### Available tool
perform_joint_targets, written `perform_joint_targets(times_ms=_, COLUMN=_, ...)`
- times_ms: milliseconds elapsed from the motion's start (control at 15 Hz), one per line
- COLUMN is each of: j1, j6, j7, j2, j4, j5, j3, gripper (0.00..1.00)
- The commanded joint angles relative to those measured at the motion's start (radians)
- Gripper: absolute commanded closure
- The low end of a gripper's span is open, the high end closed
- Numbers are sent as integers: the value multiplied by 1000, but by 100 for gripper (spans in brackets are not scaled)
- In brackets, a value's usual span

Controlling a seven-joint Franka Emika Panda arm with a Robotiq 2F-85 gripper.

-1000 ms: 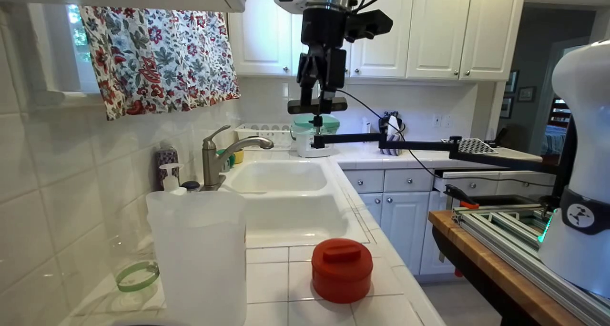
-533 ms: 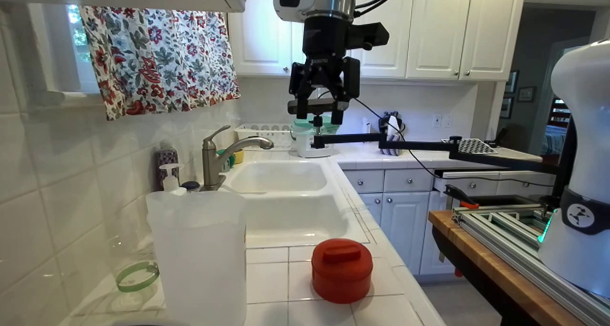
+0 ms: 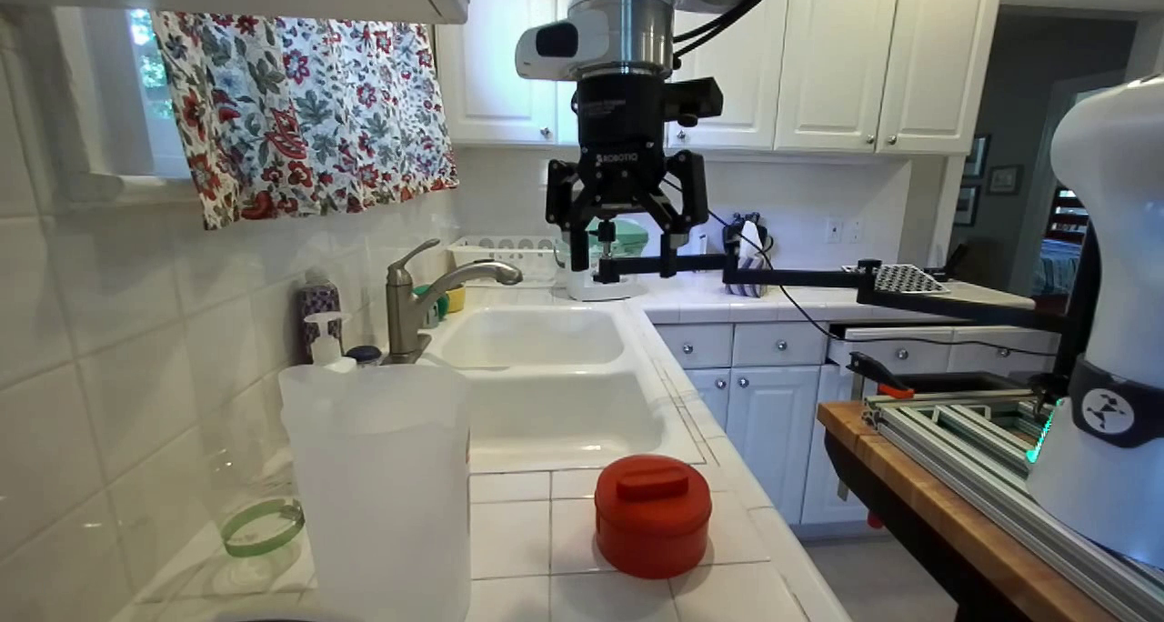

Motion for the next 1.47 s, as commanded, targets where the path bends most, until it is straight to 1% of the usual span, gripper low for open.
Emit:
perform_joint_targets(times_ms=0, j1=-8, j6=-12, j7=-76, j2=20, j4=32, j5=-11, j3=26, gripper=0)
perform_joint_targets(times_ms=67, j1=-10, j6=-3, j7=-63, j2=26, j4=35, j5=-20, j3=35, gripper=0)
perform_joint_targets(times_ms=133, j1=-15, j6=1, j7=-20, j2=22, j4=8, j5=-4, j3=39, gripper=0)
perform_joint_targets(times_ms=1200, j1=-16, j6=2, j7=-24, j2=31, j4=15, j5=-8, j3=44, gripper=0)
perform_joint_targets(times_ms=1400, j1=-3, j6=15, j7=-59, j2=55, j4=24, j5=-2, j3=59, gripper=0)
